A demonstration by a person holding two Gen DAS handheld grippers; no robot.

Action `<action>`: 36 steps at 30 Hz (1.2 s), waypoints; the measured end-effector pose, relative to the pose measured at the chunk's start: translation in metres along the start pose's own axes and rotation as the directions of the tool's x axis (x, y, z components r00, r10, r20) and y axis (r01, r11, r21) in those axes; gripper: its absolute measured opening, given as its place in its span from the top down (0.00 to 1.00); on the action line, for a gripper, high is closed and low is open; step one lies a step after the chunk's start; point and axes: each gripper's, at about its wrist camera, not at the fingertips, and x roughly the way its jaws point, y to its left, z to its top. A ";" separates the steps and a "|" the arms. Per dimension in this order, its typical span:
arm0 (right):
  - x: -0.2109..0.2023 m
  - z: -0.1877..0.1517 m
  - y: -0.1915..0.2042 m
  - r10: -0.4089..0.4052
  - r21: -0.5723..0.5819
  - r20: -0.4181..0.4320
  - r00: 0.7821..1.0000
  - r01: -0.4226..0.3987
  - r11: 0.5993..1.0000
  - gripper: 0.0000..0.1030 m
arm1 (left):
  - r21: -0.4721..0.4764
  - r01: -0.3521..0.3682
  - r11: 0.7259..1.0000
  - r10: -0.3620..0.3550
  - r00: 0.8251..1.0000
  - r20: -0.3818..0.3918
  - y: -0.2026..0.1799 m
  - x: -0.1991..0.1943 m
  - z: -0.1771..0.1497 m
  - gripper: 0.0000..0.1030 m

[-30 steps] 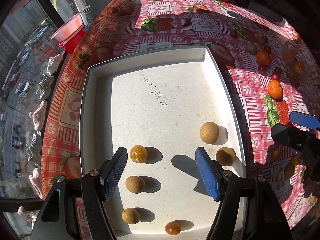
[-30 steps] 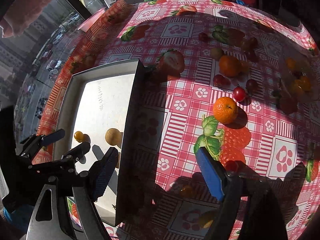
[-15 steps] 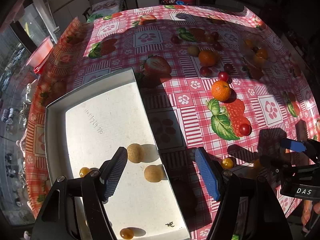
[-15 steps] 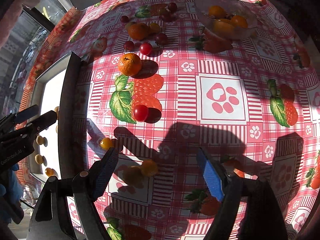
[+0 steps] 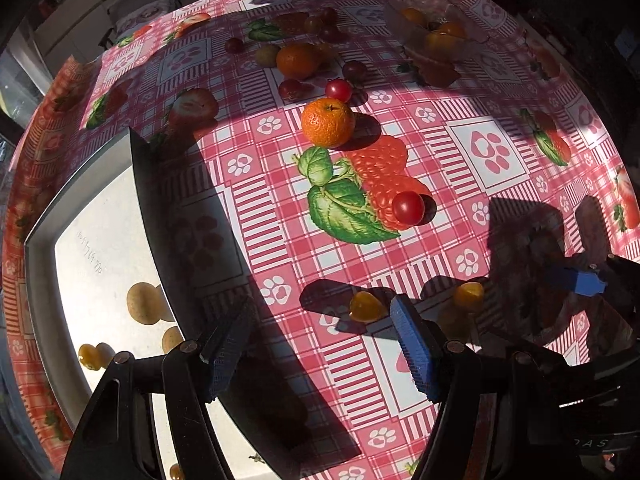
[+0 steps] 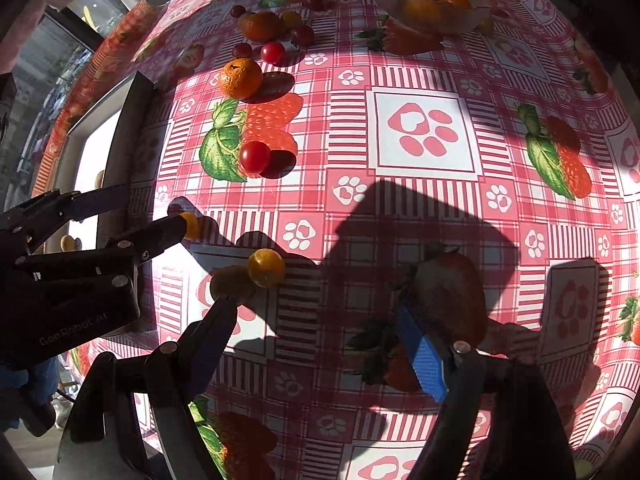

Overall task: Organize fruits
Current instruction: 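Grasp a yellow tomato with the left tool while the right tool grasps an orange fruit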

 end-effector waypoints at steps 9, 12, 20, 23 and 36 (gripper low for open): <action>0.003 -0.003 0.003 -0.037 -0.167 0.031 0.999 0.041 0.985 0.28 | 0.033 -0.013 0.999 0.014 1.000 -0.012 -0.011 0.015 -0.007 0.31; 0.008 -0.001 0.017 -0.028 -0.248 0.046 0.999 0.039 0.968 0.32 | 0.031 -0.019 0.999 0.019 1.000 -0.012 -0.012 0.019 -0.010 0.31; 0.017 0.005 0.046 -0.041 -0.422 0.108 0.993 0.084 0.903 0.51 | -0.012 -0.008 1.000 0.008 1.000 -0.004 -0.004 0.019 -0.011 0.32; 0.014 0.007 0.048 -0.030 -0.425 0.100 0.995 0.070 0.902 0.78 | -0.014 -0.002 1.000 0.002 1.000 -0.001 -0.003 0.019 -0.010 0.36; 0.004 0.012 -0.004 0.088 -0.102 0.019 0.996 -0.086 0.991 0.78 | -0.066 0.076 0.995 -0.077 0.997 -0.008 -0.009 0.013 -0.006 0.81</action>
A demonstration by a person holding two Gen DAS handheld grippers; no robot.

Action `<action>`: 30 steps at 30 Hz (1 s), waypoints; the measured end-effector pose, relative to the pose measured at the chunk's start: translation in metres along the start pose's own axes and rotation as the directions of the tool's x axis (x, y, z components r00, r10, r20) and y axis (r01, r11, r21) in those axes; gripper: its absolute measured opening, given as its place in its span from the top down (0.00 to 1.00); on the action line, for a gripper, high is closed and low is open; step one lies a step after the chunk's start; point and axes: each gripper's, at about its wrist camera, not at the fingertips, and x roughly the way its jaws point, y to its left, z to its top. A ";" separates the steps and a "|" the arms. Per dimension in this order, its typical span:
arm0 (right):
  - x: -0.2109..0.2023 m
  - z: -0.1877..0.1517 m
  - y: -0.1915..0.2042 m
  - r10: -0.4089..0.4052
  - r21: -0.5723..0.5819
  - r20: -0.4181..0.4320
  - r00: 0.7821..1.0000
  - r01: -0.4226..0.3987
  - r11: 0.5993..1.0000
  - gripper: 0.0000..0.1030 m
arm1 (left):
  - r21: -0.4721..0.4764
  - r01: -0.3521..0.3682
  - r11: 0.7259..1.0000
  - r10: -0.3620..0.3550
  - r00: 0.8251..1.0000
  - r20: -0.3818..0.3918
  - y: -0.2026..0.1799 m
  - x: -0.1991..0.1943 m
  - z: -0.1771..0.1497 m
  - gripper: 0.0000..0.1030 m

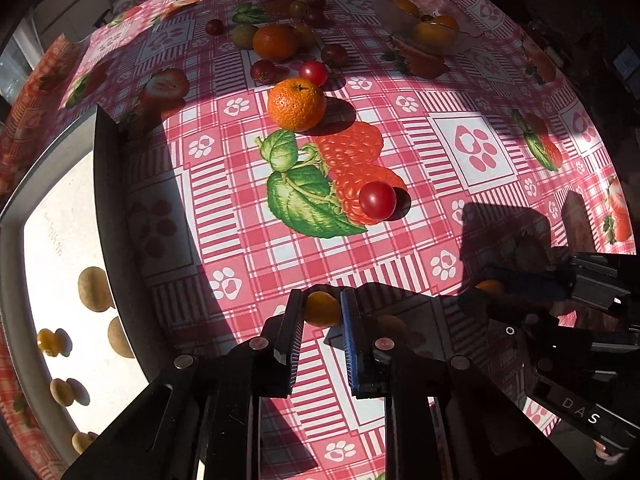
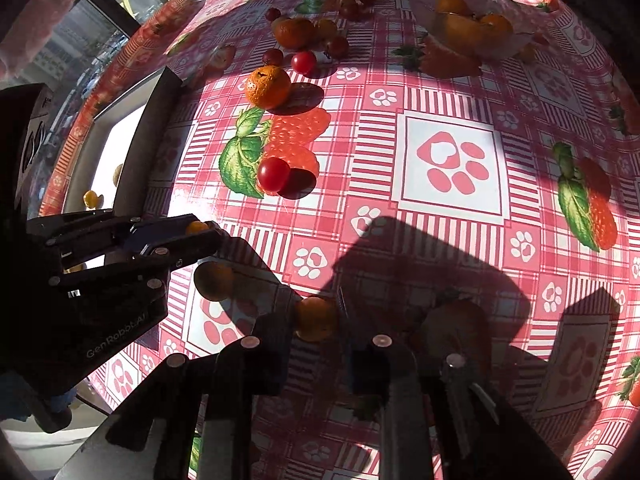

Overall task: Organize fruits
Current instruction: 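Grasp a yellow tomato with the left tool while the right tool grasps an orange fruit, then lift both held fruits toward the white tray with both tools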

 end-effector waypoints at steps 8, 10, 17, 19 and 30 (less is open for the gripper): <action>-0.006 0.005 -0.011 0.019 0.071 -0.003 1.000 -0.019 0.997 0.78 | -0.037 0.017 0.999 -0.016 1.000 0.021 0.019 -0.022 -0.002 0.81; -0.009 0.005 -0.013 0.020 0.072 -0.003 1.000 -0.020 0.997 0.78 | -0.044 0.017 0.999 -0.016 1.000 0.026 0.025 -0.024 -0.001 0.81; -0.011 0.015 -0.001 0.028 0.064 0.000 1.000 -0.028 0.998 0.78 | -0.074 0.018 0.997 -0.014 0.999 0.047 0.039 -0.038 -0.003 0.81; -0.011 0.020 0.005 0.033 0.054 0.001 0.999 -0.033 0.998 0.78 | -0.084 0.017 0.996 -0.012 0.998 0.057 0.041 -0.041 -0.001 0.81; -0.012 0.049 0.050 0.056 -0.028 0.005 0.998 -0.056 0.998 0.78 | -0.156 0.005 0.988 0.013 0.993 0.114 0.073 -0.062 0.001 0.81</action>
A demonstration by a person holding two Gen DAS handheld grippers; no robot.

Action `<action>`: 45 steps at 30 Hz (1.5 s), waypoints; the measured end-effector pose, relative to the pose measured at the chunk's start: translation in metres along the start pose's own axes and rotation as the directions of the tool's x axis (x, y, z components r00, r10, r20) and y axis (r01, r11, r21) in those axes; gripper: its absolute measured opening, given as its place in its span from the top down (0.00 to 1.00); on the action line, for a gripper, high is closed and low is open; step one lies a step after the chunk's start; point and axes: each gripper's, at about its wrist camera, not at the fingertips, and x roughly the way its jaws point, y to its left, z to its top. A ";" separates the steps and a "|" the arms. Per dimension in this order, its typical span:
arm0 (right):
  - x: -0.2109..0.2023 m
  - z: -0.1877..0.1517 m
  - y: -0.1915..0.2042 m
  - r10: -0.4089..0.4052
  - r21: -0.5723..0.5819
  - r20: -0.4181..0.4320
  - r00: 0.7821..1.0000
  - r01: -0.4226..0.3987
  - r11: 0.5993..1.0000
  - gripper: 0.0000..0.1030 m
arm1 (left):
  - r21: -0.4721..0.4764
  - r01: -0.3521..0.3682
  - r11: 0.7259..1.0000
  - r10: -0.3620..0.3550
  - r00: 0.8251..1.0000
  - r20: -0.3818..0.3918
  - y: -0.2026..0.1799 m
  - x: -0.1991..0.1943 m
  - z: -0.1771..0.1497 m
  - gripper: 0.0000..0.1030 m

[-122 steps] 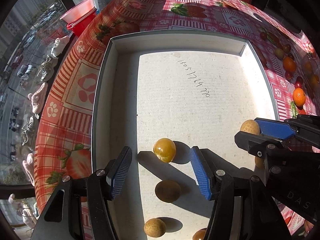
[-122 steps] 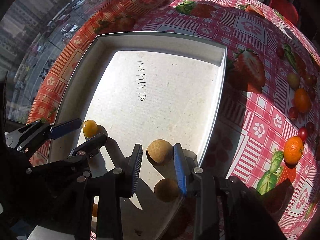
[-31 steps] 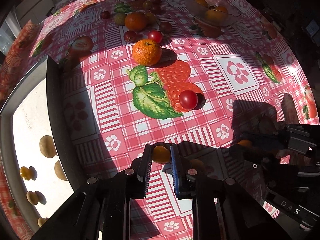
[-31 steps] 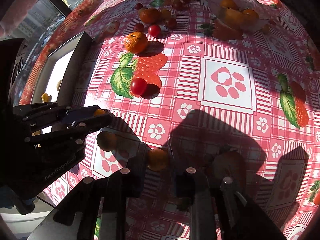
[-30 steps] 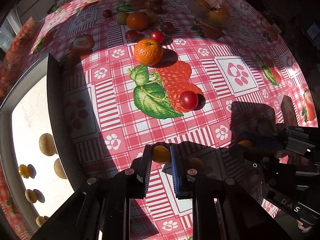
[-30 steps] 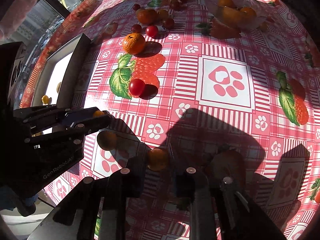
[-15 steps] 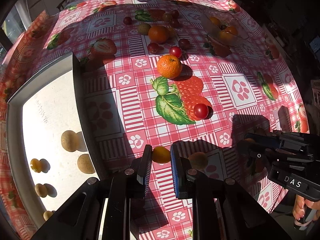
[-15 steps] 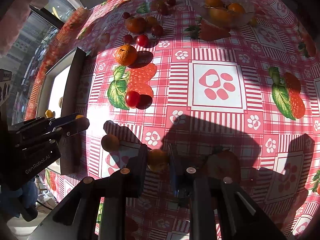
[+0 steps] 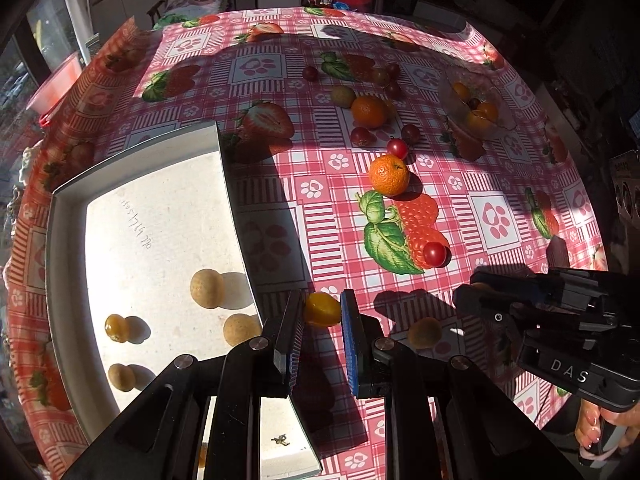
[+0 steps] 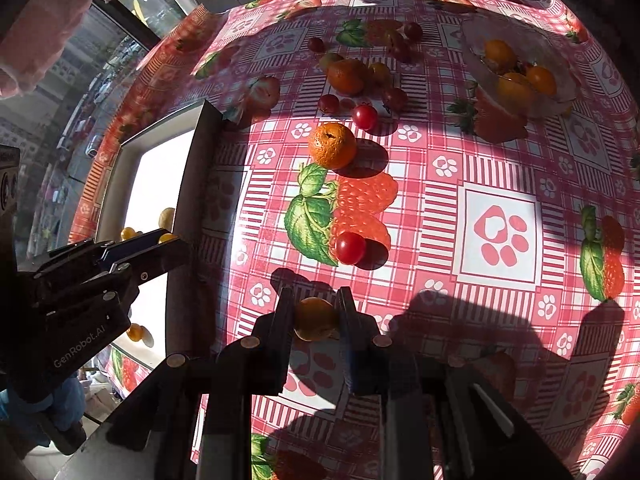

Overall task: Organize fruits
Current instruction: 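Lift both held fruits toward the white tray with both tools, then open both tools over the white tray to drop the fruits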

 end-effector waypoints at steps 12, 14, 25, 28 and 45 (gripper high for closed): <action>0.019 0.041 0.072 0.049 -0.119 -0.003 0.999 -0.049 0.992 0.78 | -0.126 -0.090 0.988 0.097 0.994 0.050 0.078 -0.012 0.002 0.81; 0.024 0.051 0.086 0.056 -0.134 0.001 0.998 -0.055 0.989 0.78 | -0.153 -0.110 0.982 0.119 0.991 0.055 0.096 -0.012 0.003 0.81; 0.069 0.092 0.143 0.078 -0.200 -0.026 0.997 -0.082 0.976 0.78 | -0.212 -0.217 0.953 0.227 0.973 0.025 0.155 0.010 0.004 0.81; 0.086 0.096 0.154 0.062 -0.222 -0.043 0.997 -0.070 0.973 0.78 | -0.205 -0.228 0.952 0.234 0.972 0.009 0.159 0.018 0.002 0.81; 0.117 0.098 0.167 0.034 -0.266 -0.096 0.995 -0.059 0.962 0.41 | -0.174 -0.272 0.946 0.278 0.960 0.011 0.155 0.026 -0.006 0.20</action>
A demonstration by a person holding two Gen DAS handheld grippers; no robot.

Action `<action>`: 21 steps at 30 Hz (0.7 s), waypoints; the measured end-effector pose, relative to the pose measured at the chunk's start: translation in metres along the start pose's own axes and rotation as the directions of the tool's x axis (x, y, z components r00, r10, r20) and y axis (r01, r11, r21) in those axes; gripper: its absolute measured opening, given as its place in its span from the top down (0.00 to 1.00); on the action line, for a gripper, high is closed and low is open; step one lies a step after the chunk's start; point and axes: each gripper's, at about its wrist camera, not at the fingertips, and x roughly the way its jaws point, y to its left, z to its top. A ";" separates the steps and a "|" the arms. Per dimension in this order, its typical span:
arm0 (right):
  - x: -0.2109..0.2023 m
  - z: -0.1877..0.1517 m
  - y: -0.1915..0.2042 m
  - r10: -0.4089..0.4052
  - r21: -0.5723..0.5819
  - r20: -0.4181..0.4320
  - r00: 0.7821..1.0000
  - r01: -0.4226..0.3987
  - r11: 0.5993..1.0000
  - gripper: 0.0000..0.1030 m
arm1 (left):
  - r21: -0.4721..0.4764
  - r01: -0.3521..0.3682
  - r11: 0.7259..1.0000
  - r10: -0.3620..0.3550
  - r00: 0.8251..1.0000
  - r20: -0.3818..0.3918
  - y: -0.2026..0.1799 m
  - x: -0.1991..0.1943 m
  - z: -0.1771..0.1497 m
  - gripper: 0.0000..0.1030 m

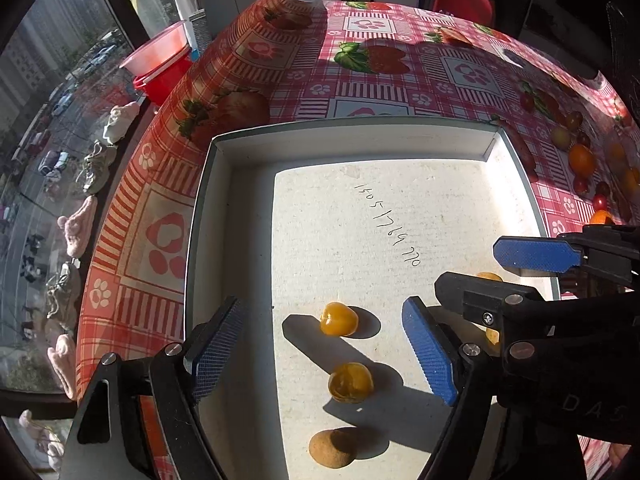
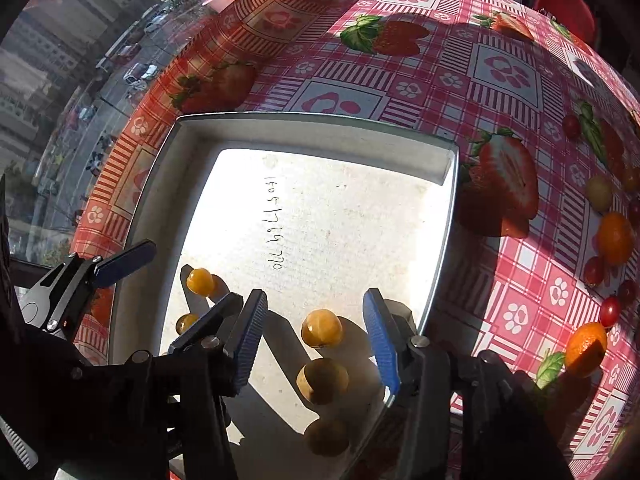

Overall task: Organize fruits
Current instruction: 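Open both tools over the white tray to drop the fruits, then grasp a mandarin orange with the left tool while the right tool grasps a red cherry tomato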

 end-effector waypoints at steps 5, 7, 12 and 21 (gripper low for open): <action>-0.017 0.002 0.001 0.033 0.020 0.050 0.998 -0.034 0.999 0.23 | 0.009 -0.017 1.000 0.017 0.999 -0.028 -0.002 0.001 -0.001 0.20; -0.027 -0.001 -0.001 0.029 0.032 0.075 0.997 -0.031 0.999 0.22 | 0.006 -0.010 1.000 0.010 1.000 -0.025 -0.003 -0.002 -0.001 0.20; -0.053 -0.011 -0.021 0.003 0.082 0.119 0.993 -0.013 0.997 0.22 | 0.035 -0.007 0.999 0.008 1.000 -0.020 -0.015 -0.013 0.000 0.20; -0.084 -0.074 -0.084 -0.120 0.211 0.106 0.987 0.096 0.973 0.22 | 0.117 0.055 0.992 -0.057 0.998 0.009 -0.064 -0.036 0.007 0.20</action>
